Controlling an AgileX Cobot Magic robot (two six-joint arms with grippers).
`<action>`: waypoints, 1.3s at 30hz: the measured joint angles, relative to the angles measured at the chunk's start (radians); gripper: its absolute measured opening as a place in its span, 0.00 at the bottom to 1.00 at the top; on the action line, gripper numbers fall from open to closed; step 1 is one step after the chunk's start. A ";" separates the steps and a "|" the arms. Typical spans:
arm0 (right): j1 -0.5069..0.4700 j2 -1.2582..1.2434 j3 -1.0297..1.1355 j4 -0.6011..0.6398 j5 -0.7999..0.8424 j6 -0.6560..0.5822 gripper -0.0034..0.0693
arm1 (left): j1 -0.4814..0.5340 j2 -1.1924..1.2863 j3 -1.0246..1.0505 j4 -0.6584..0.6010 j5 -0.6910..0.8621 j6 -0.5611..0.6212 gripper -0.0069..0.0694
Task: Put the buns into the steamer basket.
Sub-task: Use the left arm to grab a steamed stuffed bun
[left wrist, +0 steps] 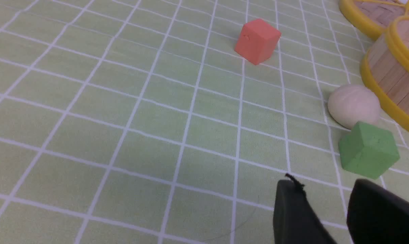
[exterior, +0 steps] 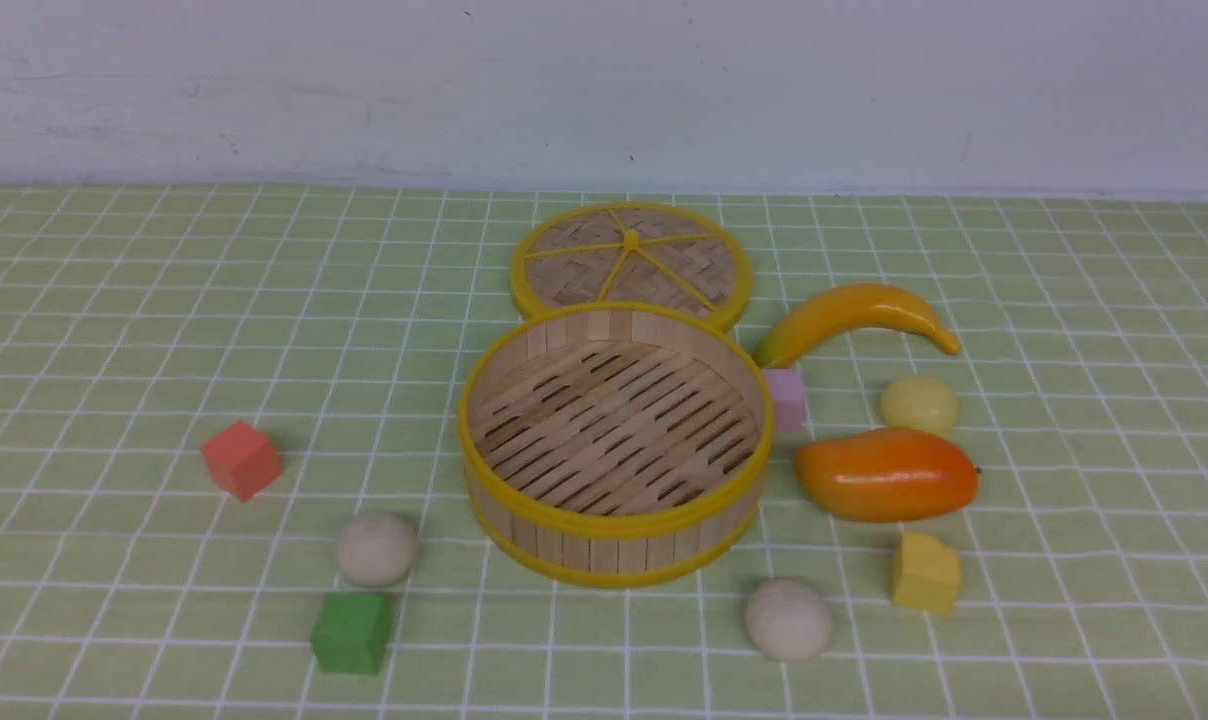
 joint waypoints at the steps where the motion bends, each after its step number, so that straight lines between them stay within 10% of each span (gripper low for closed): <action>1: 0.000 0.000 0.000 0.000 0.000 0.000 0.38 | 0.000 0.000 0.000 0.000 0.000 0.000 0.40; 39: 0.000 0.000 0.000 0.000 0.000 0.000 0.38 | 0.000 0.000 0.000 0.009 -0.209 0.000 0.40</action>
